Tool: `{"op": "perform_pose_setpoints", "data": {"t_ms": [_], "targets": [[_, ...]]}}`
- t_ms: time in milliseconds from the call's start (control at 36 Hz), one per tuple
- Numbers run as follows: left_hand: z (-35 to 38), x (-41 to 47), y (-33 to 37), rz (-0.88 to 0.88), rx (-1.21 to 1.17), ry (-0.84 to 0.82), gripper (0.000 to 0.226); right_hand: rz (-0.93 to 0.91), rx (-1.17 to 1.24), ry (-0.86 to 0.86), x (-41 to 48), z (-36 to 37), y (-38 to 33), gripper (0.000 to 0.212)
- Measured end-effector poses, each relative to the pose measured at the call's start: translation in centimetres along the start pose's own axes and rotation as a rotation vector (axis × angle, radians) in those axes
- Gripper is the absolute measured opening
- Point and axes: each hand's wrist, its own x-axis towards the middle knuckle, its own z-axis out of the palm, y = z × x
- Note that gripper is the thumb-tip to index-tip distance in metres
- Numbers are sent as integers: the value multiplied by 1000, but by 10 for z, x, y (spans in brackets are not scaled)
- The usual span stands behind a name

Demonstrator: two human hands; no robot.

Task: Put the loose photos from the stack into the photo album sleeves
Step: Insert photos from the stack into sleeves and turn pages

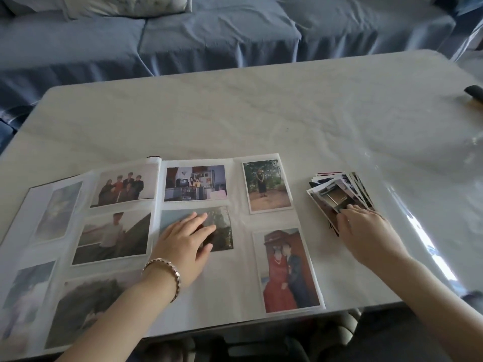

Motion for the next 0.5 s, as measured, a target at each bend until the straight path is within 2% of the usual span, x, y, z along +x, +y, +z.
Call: {"op": "perform_pose_setpoints", "data": {"t_ms": [83, 139, 194, 278, 306, 361, 417, 500], "targets": [[-1, 1, 2, -71, -71, 23, 30, -14, 40, 166, -4, -6, -8, 23], [-6, 2, 10, -167, -296, 127, 17, -120, 17, 356, -9, -9, -19, 17], [-13, 6, 24, -337, -612, 139, 15, -258, 39, 456, -15, -12, -34, 16], [-24, 14, 43, -582, -1210, -35, 23, -469, 179, 390, -27, -14, -62, 42], [-28, 15, 47, -606, -1320, -107, 29, -551, 194, 349, -31, -15, -70, 49], [-28, 15, 51, -595, -1338, -153, 37, -708, 201, 280, -37, -15, -84, 39], [-27, 14, 51, -592, -1207, -89, 39, -792, 187, 228, -39, -14, -92, 20], [-26, 11, 45, -486, -985, -13, 44, -729, 230, 123, -37, -16, -98, 28]]}}
